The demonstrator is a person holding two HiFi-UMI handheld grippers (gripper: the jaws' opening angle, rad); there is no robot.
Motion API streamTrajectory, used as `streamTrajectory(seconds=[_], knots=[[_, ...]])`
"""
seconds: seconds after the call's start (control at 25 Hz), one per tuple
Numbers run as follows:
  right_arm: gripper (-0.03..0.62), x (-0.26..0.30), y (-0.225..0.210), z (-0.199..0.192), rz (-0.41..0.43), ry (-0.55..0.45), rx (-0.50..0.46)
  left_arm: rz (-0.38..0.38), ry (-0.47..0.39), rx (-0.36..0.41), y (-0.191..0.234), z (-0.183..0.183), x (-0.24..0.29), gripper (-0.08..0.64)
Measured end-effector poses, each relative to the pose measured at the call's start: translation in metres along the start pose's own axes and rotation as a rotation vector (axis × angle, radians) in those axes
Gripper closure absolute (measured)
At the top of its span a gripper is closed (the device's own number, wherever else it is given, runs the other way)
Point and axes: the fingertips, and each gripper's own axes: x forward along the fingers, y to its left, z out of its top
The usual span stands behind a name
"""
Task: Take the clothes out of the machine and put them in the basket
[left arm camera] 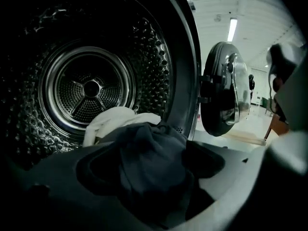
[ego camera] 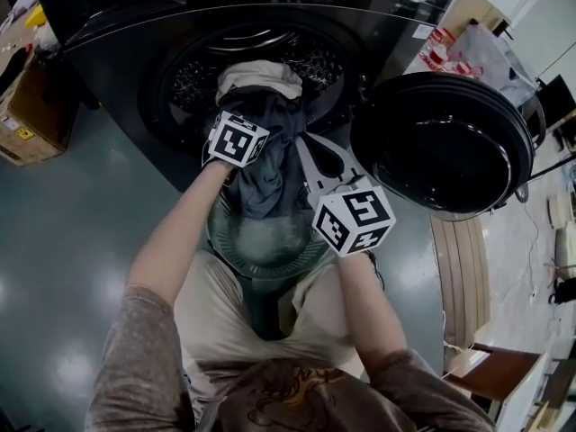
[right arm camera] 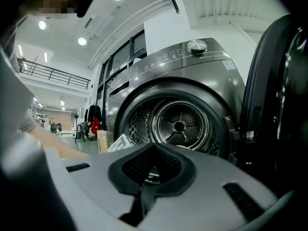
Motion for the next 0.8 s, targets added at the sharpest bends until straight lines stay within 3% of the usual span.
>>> streamTrajectory(seconds=[0.24,0.4,0.6,0.68,0.8], knots=[[0.594,-0.005,-0.001,-0.001,0.001,0.008,-0.008,0.011,0.042,-0.023,0.002,0.002,0.037,0.137],[0.594,-0.005,-0.001,0.001,0.002,0.004,-0.004,0.061,0.110,0.025,0.007,-0.012,0.051,0.149],[0.594,-0.004,0.001,0.001,0.016,0.006,-0.010,0.129,0.128,0.110,0.015,-0.011,0.048,0.339],[0.594,-0.003,0.002,0.000,0.020,0.008,-0.021,0.129,0.118,0.086,0.016,-0.010,0.043,0.436],[0.594,-0.003,-0.002,-0.002,0.008,0.013,-0.029,0.088,0.084,0.025,0.007,-0.009,0.035,0.482]])
